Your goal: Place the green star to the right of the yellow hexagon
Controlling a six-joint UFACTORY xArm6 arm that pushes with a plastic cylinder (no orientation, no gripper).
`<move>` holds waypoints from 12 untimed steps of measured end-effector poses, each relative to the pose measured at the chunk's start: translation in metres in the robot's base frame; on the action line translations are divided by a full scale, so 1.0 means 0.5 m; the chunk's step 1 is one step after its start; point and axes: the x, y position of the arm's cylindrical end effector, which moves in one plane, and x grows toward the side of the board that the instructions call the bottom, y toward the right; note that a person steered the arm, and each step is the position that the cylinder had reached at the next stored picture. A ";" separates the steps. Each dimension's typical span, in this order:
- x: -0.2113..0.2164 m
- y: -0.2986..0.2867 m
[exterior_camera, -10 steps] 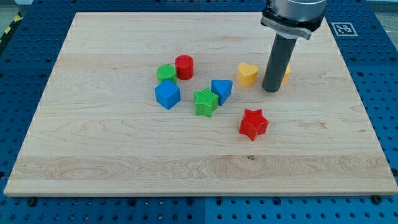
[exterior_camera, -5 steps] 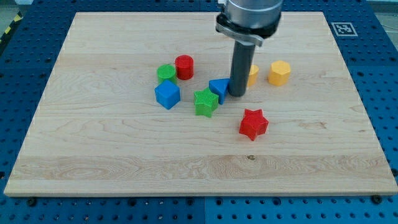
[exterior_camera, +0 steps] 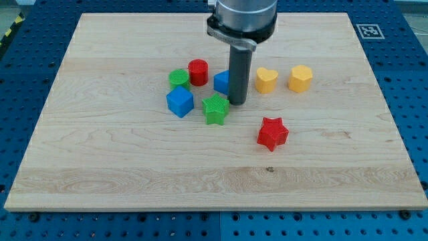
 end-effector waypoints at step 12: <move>0.150 -0.112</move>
